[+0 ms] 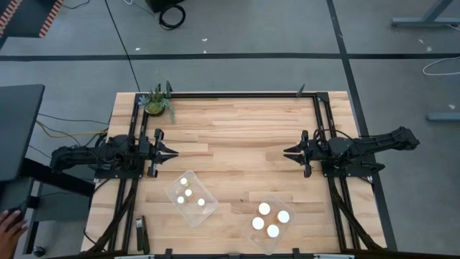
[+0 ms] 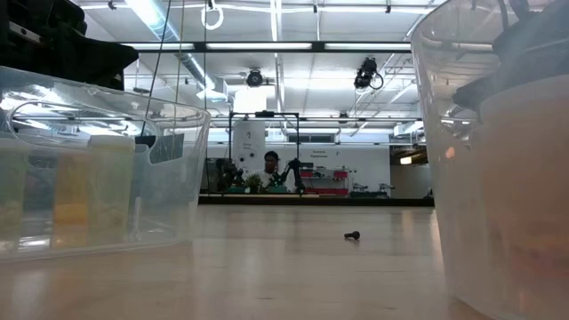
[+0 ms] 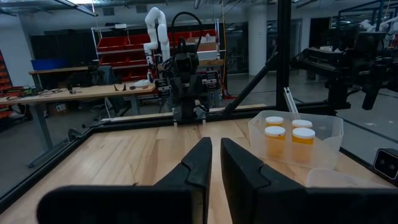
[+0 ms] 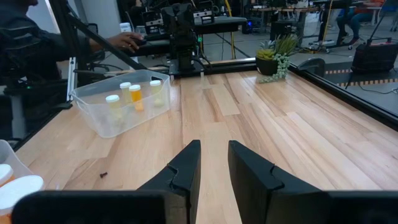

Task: Pick and place medicine bottles into bin by pill shape (circle, oval)
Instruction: Return to Home Position

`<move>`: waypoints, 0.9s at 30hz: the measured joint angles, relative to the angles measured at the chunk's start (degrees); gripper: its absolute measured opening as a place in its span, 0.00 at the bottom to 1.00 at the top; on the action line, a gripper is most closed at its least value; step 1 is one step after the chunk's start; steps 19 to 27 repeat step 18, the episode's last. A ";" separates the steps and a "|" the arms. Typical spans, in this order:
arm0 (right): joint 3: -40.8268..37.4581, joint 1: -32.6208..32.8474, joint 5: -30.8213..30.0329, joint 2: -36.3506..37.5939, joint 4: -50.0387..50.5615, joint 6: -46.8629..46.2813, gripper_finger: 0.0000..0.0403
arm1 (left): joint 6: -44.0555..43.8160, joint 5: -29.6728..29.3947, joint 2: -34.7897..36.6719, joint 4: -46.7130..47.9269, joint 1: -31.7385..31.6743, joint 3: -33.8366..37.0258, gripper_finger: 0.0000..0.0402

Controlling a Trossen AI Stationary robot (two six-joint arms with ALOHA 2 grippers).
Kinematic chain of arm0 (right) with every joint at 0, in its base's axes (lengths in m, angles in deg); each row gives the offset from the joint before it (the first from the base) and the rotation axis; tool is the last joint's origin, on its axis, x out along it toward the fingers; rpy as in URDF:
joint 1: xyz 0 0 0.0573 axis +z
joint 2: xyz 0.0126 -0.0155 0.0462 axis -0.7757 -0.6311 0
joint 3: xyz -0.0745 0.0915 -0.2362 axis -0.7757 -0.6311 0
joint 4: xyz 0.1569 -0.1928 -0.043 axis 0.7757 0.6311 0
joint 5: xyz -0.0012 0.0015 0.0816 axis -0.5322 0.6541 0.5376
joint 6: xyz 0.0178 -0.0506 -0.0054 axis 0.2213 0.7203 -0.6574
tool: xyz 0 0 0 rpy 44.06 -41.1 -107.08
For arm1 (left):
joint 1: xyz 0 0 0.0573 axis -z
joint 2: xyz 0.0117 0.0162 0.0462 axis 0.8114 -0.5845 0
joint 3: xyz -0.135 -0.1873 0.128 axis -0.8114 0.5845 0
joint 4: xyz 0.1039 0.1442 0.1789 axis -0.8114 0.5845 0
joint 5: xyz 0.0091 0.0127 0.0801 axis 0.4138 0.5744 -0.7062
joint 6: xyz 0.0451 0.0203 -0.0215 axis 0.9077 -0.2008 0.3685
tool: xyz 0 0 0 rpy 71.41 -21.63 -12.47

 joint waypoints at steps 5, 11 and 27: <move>0.00 0.00 0.00 0.00 -0.01 0.00 0.22 | 0.01 0.00 0.00 0.00 0.01 0.00 0.09; 0.01 0.00 0.00 0.00 -0.01 0.00 0.22 | 0.04 0.00 0.00 0.00 0.00 -0.02 0.10; 0.00 0.00 0.00 0.00 0.00 0.00 0.22 | 0.02 0.00 0.00 0.00 0.00 -0.02 0.11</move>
